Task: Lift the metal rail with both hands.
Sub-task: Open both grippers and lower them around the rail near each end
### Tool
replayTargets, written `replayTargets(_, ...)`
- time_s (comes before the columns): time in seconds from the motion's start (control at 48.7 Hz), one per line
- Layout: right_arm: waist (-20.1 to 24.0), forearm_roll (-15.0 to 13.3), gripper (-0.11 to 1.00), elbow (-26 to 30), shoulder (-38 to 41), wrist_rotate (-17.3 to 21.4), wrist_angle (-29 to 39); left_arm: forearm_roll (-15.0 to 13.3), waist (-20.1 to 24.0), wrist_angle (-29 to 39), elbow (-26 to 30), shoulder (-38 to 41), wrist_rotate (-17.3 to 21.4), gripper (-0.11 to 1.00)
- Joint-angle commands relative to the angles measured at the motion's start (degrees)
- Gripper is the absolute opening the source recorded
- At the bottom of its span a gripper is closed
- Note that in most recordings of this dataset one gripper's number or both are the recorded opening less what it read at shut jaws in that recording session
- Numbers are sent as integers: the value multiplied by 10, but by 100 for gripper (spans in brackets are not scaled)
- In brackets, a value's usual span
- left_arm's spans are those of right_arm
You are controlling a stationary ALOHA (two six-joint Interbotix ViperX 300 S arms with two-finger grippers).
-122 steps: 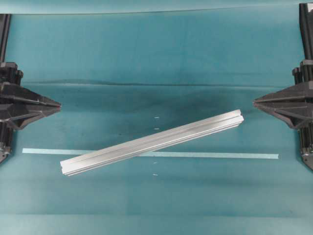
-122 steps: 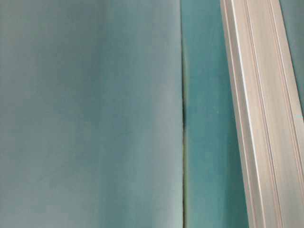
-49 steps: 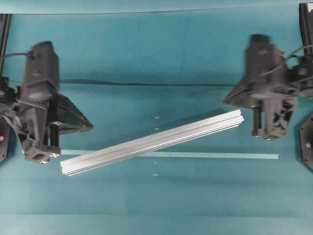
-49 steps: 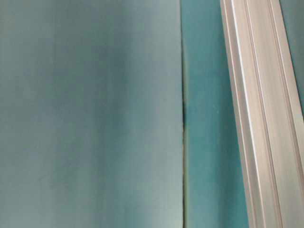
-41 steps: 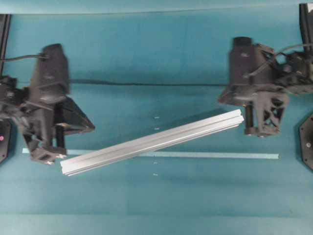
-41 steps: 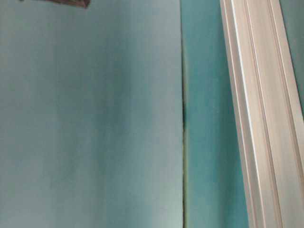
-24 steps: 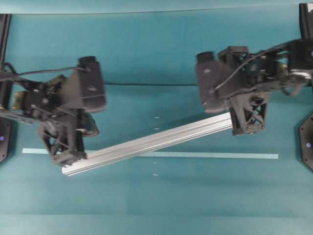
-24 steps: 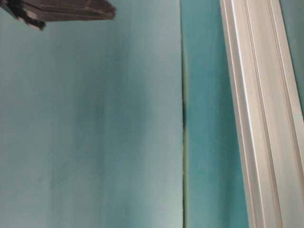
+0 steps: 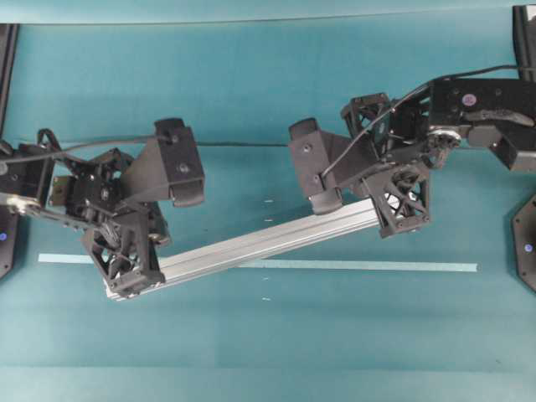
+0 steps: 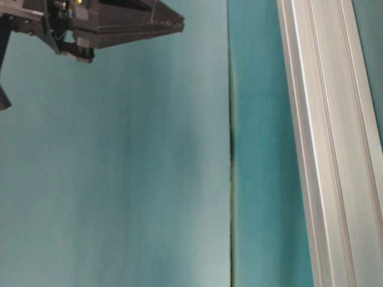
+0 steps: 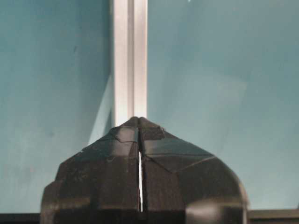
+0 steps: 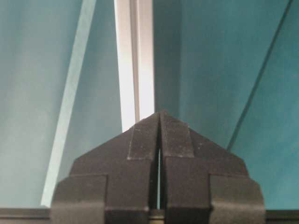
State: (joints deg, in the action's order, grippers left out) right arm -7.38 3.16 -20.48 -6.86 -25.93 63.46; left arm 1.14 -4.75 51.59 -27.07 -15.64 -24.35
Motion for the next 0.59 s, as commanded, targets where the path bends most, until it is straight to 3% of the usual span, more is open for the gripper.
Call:
replayTargets(0.0, 0, 4, 5, -4, 0, -2, -4, 2, -3, -18, -3, -15, 0, -6)
replayTargets(0.144, -2, 4, 25, -17, 0, -2, -5, 2, -3, -47, -16, -22, 0, -2)
replayTargets(0.267, -2, 3, 61, -30, -2, 0, -18, 2, -4, -69, -24, -21, 1, 9)
replayTargets(0.349, 0, 1, 85, -36, -3, 1, -35, 2, -4, -76, -26, -19, -1, 28)
replayTargets(0.41, -1, 0, 96, -40, -5, 3, -53, 2, -8, -84, -27, -20, -2, 46)
replayTargets(0.574, -2, -5, 98, -45, -6, 4, -83, 2, -11, -107, -42, -18, -6, 90)
